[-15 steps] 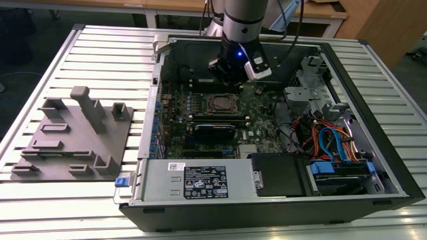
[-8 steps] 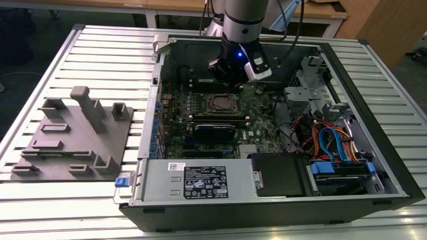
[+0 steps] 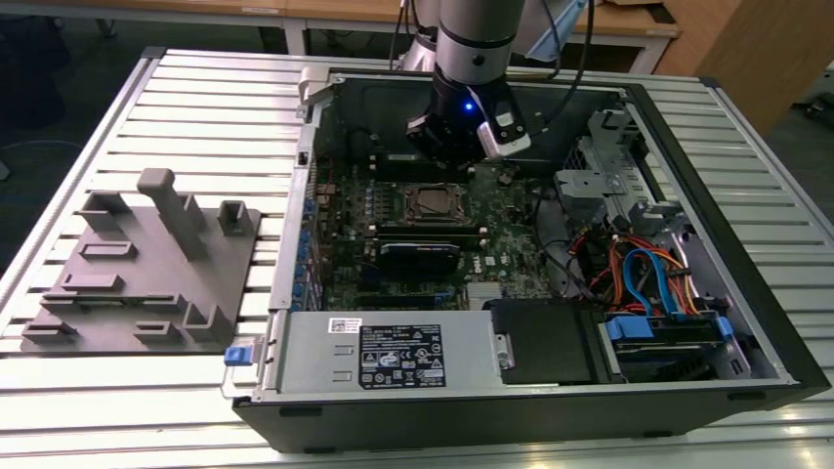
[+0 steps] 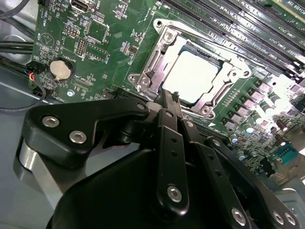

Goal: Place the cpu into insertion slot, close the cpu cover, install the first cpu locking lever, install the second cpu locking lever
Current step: 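Install the second cpu locking lever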

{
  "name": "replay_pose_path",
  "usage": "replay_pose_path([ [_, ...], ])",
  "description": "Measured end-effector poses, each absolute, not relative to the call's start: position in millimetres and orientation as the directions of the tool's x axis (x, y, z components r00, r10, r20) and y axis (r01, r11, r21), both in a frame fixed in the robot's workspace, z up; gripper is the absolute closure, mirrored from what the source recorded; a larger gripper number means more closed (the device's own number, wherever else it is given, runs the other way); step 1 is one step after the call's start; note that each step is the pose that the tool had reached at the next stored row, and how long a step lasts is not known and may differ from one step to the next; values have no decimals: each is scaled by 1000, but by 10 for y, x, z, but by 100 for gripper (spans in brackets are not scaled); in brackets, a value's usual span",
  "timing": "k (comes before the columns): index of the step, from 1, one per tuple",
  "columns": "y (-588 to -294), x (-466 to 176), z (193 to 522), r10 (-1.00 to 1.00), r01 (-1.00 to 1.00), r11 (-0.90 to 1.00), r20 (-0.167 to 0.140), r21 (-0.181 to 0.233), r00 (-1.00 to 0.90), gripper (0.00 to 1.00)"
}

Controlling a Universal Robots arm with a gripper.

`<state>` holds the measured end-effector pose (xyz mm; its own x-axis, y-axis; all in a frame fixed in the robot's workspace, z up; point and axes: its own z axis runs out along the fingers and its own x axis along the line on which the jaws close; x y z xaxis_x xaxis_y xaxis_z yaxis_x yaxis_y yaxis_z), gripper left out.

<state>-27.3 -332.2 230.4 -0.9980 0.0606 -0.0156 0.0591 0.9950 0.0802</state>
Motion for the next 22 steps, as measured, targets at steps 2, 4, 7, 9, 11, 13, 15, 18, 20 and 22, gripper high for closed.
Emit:
replay_pose_path([
  [2, -3323, -273, 2313, 61, 59, 995, -15, 80, -998, 90],
  [4, -3322, -273, 2333, 61, 59, 995, -16, 80, -998, 90],
  [7, -3322, -273, 2385, 61, 59, 995, -16, 80, -998, 90],
  [9, -3322, -273, 2413, 61, 59, 995, -16, 80, -998, 90],
  [11, -3322, -273, 2413, 60, 59, 995, -16, 80, -998, 90],
  [13, -3323, -273, 2413, 60, 59, 995, -16, 80, -998, 90],
  [15, -3329, -275, 2414, 61, 59, 995, -16, 80, -998, 90],
  [18, -3352, -274, 2413, 61, 59, 995, -16, 80, -998, 90],
  [20, -3375, -274, 2413, 60, 59, 995, -16, 80, -998, 90],
  [22, -3402, -274, 2414, 61, 59, 995, -16, 80, -998, 90],
])
